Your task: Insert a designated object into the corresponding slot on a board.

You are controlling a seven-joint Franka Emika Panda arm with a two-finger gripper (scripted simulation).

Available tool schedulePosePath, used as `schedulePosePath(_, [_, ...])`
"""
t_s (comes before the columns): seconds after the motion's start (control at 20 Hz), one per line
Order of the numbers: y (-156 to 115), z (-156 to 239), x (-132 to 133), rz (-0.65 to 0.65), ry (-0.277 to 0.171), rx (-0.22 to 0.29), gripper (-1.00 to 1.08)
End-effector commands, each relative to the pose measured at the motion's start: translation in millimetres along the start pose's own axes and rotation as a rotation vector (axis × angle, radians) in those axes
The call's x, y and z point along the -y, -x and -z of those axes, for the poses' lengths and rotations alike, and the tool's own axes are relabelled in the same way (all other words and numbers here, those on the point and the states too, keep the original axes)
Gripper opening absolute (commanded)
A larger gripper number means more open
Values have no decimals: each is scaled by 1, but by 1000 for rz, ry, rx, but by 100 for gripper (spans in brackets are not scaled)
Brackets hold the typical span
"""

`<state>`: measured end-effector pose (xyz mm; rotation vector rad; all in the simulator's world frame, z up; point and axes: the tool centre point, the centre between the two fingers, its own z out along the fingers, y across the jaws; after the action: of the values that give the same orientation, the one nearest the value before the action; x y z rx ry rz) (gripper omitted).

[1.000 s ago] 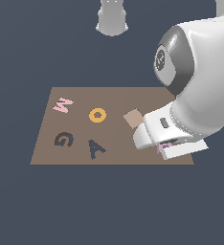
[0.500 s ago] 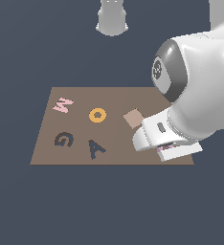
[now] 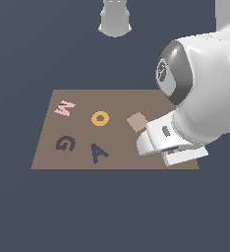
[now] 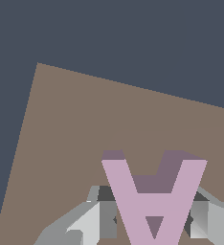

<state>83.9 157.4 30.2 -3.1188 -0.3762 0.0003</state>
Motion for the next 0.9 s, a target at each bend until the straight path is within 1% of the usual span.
schedulePosePath(0.0, [0, 2, -1, -1, 0, 0, -100])
schedulePosePath(0.25, [0, 3, -1, 1, 0, 1, -100])
schedulePosePath(0.45, [3, 3, -8, 14, 0, 1, -100])
schedulePosePath(0.65, [9, 4, -22, 38, 0, 1, -100])
schedulePosePath(0.85, [16, 4, -43, 75, 0, 1, -100])
